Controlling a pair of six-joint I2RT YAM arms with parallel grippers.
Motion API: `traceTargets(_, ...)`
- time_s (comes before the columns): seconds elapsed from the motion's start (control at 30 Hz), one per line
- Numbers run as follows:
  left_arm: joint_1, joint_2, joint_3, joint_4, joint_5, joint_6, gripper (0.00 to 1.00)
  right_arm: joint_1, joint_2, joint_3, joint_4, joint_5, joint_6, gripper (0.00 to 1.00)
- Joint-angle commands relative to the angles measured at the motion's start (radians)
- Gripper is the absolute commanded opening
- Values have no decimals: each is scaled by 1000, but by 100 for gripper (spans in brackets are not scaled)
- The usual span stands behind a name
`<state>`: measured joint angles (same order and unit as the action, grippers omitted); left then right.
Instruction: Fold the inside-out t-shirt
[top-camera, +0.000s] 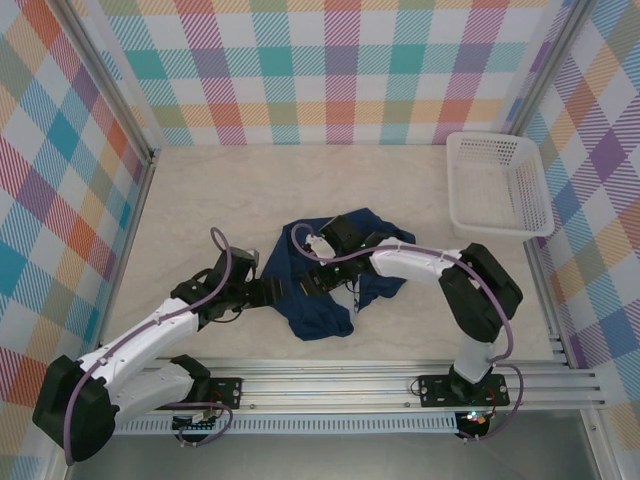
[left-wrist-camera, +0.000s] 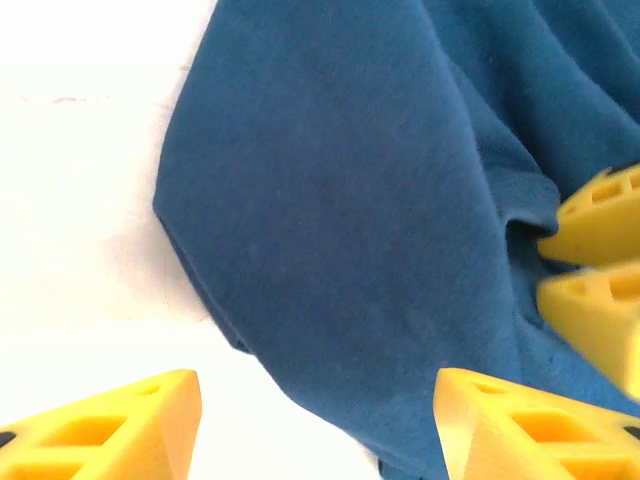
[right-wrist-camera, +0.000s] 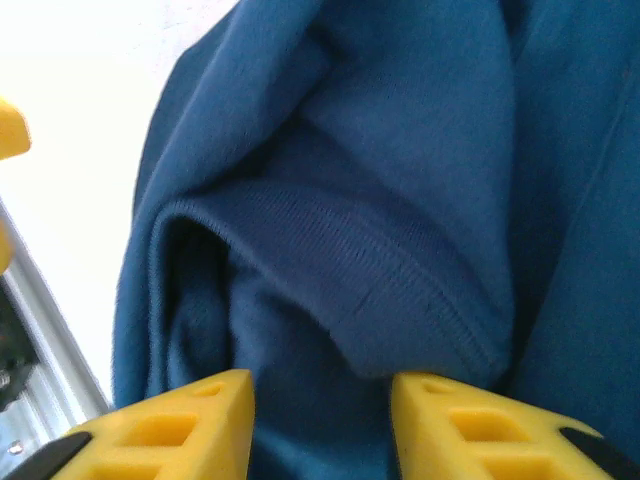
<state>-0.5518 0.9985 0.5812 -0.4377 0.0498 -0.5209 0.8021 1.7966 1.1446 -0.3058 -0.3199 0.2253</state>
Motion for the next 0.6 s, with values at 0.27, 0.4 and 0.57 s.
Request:
traceTargets(0.27,13,-51,-20,14,-7,1,63,2,-45,53,3,239,-56,0)
traceTargets(0.4,13,-62,-26,9,-17,3,63,-9,-110,19,-7,257,-70,0)
traceTargets(0.57,13,-65,-29,43,32,29,62,-100,-290,-50,-12,196,-48,0)
